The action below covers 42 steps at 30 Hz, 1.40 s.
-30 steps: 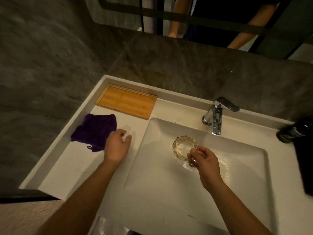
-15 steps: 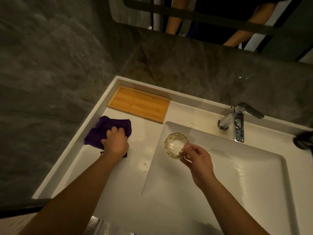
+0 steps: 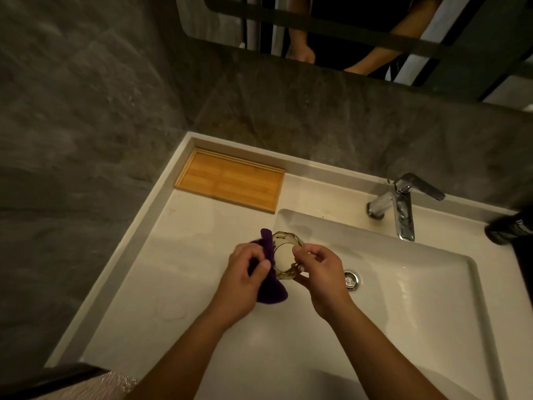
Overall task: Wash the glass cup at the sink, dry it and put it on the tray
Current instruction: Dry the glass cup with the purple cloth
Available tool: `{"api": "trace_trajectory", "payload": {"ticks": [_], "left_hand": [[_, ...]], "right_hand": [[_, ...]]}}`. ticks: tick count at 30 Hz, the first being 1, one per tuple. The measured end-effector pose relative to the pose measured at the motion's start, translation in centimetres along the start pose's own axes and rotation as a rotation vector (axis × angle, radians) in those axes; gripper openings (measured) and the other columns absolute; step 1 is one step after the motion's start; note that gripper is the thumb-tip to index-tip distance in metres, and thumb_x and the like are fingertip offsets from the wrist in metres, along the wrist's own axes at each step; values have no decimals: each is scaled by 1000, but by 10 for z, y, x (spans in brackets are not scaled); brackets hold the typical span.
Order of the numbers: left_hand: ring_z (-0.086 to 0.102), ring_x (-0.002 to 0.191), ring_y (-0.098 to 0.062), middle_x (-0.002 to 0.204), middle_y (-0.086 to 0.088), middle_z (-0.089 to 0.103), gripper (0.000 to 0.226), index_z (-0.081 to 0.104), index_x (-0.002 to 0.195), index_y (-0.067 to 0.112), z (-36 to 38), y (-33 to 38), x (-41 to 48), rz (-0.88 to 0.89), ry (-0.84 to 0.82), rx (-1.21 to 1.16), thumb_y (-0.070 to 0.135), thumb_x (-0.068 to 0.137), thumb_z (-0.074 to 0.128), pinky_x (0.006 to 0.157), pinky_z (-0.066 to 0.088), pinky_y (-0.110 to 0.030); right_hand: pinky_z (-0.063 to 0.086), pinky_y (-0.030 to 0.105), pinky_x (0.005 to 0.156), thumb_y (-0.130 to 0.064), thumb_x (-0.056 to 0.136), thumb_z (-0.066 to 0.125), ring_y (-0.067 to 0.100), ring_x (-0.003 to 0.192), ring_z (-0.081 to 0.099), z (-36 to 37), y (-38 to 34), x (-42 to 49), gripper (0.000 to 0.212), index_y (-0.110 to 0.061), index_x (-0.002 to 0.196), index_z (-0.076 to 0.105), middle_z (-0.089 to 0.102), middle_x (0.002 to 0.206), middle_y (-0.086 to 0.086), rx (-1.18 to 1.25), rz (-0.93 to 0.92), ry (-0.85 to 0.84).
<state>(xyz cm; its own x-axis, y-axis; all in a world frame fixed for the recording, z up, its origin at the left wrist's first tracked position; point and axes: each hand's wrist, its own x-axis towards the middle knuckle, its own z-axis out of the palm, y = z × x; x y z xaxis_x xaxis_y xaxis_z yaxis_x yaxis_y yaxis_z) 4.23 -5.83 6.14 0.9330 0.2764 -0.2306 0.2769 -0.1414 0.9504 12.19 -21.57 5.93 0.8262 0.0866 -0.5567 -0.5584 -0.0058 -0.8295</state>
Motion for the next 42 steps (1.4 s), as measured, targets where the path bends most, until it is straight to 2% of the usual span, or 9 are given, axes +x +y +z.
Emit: {"api": "trace_trajectory", "payload": {"ticks": [6, 11, 15, 22, 25, 29, 35, 40, 42], "left_hand": [[43, 134, -3, 131, 8, 65, 32, 66, 122, 24, 26, 13, -2, 454, -150, 548, 32, 103, 41, 118, 25, -30], [52, 119, -3, 120, 13, 67, 34, 60, 118, 32, 46, 27, 13, 723, -239, 821, 50, 103, 36, 121, 18, -25], [60, 78, -19, 79, -4, 69, 42, 69, 83, 13, 78, 33, 13, 825, 47, 651, 41, 102, 44, 87, 47, -33], [50, 57, -14, 59, 1, 54, 40, 60, 70, 7, 115, 76, 1, 591, 239, 221, 30, 99, 45, 53, 39, -23], [56, 61, -14, 65, 6, 56, 42, 62, 78, 11, 121, 100, -9, 487, 30, 148, 41, 99, 42, 53, 43, -23], [62, 80, -16, 85, 2, 66, 36, 66, 94, 18, 114, 121, -10, 427, -274, 314, 41, 100, 39, 68, 51, -30], [51, 58, -3, 63, 18, 51, 29, 54, 73, 27, 156, 116, -37, 617, 317, 248, 32, 99, 43, 56, 39, -16], [61, 67, -20, 76, -6, 66, 39, 62, 88, 10, 157, 97, -44, 765, 341, 106, 40, 102, 42, 59, 50, -28], [57, 60, -17, 67, -6, 62, 37, 61, 77, 6, 157, 99, -43, 709, 315, 133, 32, 97, 45, 55, 45, -25]], "right_hand": [[64, 29, 61, -20, 96, 73, 16, 60, 72, -39, -19, -8, 28, 6, 106, 69, 71, 72, 9, -29, 12, -37], [61, 28, 63, -23, 97, 72, 20, 68, 71, -66, -36, -19, 33, 9, 103, 71, 72, 76, 13, -49, 18, -131], [63, 34, 66, -30, 98, 71, 26, 76, 71, -74, -47, -30, 39, 9, 101, 74, 73, 82, 18, 51, 112, -144], [64, 38, 83, -49, 92, 70, 27, 98, 77, -107, -62, -44, 56, 0, 120, 69, 73, 116, 26, 46, -43, -334], [63, 37, 83, -48, 96, 68, 27, 97, 75, -120, -64, -48, 52, -1, 117, 70, 74, 109, 25, 69, -136, -398], [66, 37, 85, -52, 81, 79, 25, 105, 77, -130, -60, -54, 49, -17, 115, 74, 81, 107, 5, 31, -287, -205], [63, 48, 89, -63, 83, 68, 35, 105, 75, -125, -59, -69, 50, -20, 106, 78, 80, 105, 12, 66, -284, -197], [63, 42, 87, -58, 92, 66, 30, 106, 77, -141, -67, -72, 60, -9, 126, 75, 78, 119, 20, 396, 199, -457], [63, 46, 92, -60, 93, 64, 32, 111, 75, -147, -67, -69, 65, -5, 128, 73, 77, 123, 22, 354, 191, -479]]}}
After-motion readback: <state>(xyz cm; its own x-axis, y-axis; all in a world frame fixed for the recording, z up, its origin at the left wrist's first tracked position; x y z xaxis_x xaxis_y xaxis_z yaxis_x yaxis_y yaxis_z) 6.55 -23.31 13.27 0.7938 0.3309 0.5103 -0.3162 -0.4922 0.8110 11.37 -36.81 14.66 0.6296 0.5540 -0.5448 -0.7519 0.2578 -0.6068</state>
